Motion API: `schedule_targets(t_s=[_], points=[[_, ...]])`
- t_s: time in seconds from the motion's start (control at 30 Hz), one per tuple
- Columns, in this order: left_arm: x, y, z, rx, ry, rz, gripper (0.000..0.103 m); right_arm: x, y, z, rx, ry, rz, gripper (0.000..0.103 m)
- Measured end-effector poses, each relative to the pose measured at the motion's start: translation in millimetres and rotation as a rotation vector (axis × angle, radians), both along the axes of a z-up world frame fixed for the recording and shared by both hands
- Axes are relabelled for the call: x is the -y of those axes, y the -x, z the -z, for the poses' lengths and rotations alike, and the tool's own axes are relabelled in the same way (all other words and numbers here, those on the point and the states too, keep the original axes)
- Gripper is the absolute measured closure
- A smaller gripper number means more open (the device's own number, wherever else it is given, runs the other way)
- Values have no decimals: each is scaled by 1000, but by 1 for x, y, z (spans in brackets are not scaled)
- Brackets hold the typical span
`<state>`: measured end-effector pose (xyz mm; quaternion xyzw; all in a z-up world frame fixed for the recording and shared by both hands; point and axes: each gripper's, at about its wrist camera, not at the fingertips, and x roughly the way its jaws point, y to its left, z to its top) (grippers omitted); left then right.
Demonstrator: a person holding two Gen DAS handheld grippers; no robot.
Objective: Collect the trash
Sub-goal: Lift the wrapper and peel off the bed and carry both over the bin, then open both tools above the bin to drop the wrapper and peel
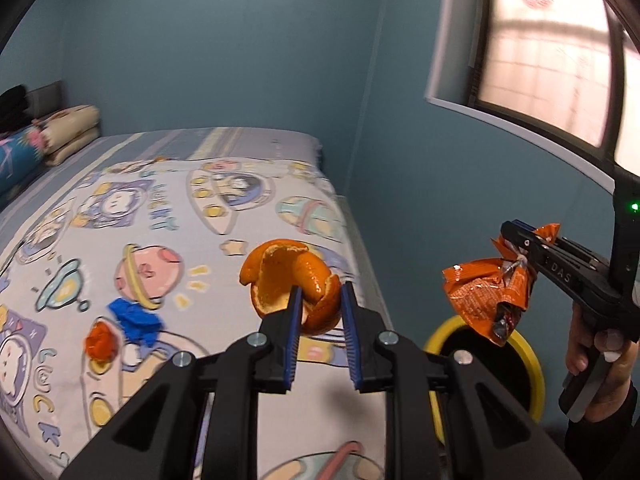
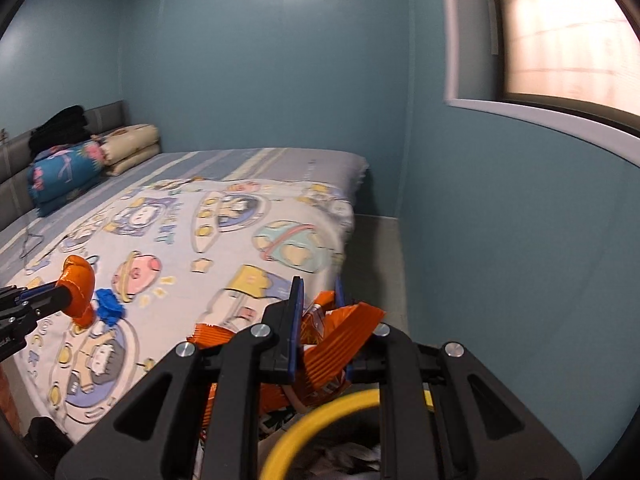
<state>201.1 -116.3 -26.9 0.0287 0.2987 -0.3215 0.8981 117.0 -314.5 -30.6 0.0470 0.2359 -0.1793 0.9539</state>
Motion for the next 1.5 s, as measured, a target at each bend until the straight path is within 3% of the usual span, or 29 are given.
schedule_targets(t_s=[0.27,0.57,1.2,1.5], points=[[58,32,8,-2,-30,131,85,27,49,12,0,93,175,88],[108,62,27,-2,-107,237,85,40,63,43,-38,179,278,88],[170,98,65,-49,-192,371,84,70,73,78,-116,180,334,87],[172,95,78,-83,-189,395,82,76,72,79,-125,160,332,78]])
